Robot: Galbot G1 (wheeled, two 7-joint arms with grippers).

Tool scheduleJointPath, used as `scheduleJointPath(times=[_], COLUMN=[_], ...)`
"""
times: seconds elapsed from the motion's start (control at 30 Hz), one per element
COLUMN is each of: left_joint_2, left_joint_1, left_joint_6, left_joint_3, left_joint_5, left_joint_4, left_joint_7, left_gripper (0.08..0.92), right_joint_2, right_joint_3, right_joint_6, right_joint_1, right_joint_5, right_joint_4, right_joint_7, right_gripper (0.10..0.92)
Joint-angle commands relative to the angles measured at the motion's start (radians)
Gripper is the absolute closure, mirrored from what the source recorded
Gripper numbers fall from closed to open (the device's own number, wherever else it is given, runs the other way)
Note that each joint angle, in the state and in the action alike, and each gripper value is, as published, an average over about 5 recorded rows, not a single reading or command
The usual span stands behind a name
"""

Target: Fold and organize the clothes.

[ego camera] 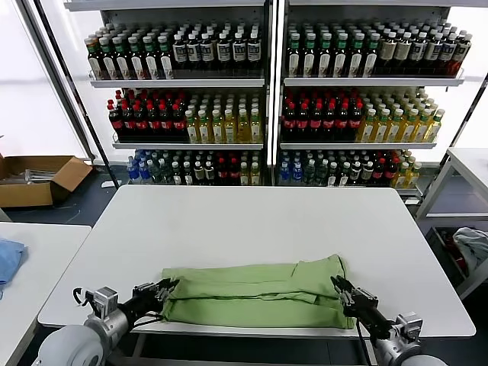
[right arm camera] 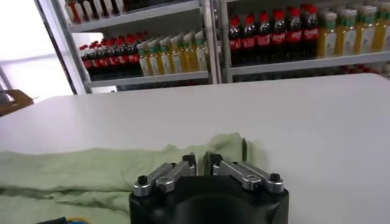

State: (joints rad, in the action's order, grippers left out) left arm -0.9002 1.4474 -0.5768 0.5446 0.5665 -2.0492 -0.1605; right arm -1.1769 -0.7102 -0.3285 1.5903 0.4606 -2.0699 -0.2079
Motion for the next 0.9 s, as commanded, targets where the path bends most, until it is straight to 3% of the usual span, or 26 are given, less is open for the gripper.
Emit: scheduleJointPath(times=[0.03,0.17,0.3,0.43,0.57,0.77,0.9], left_joint_2=[0.007,-0.012,-0.079,-0.168,-0.222,-0.238,-0.255], left_joint_1=[0.099,0.112,0.137,0.12,0.074,0.045,0.038], left_joint_6=[-0.001,0.0,0.02,0.04,0.044,0.02,0.008], left_joint_3=[0.101,0.131,0.067,-0.022,-0.07,-0.086,-0.093], left_joint_5=[-0.015,0.103,0.115,0.034,-0.051,-0.089,-0.104], left_joint_4=[-0.059,-0.121,-0.161,-0.125,-0.053,0.009,0.037], left_joint_7=[0.03,0.108,0.211,0.271,0.275,0.266,0.269], left_gripper=[0.671,0.558,0.446,0.324,0.221,0.178,0.214], right_joint_2=[0.021,0.012,-0.012,-0.033,-0.037,-0.032,-0.031], right_joint_3=[-0.199,-0.261,-0.286,-0.298,-0.317,-0.332,-0.333], right_joint_6=[0.17,0.23,0.25,0.267,0.279,0.285,0.283], right_joint_1=[0.084,0.105,0.143,0.189,0.22,0.233,0.231], right_joint_5=[0.014,0.061,0.031,0.022,0.03,0.051,0.056], right_joint_4=[-0.032,-0.028,-0.01,-0.005,-0.01,-0.021,-0.033], right_joint_7=[-0.041,-0.06,-0.085,-0.103,-0.126,-0.14,-0.141], right_gripper=[0.611,0.498,0.385,0.268,0.209,0.203,0.203])
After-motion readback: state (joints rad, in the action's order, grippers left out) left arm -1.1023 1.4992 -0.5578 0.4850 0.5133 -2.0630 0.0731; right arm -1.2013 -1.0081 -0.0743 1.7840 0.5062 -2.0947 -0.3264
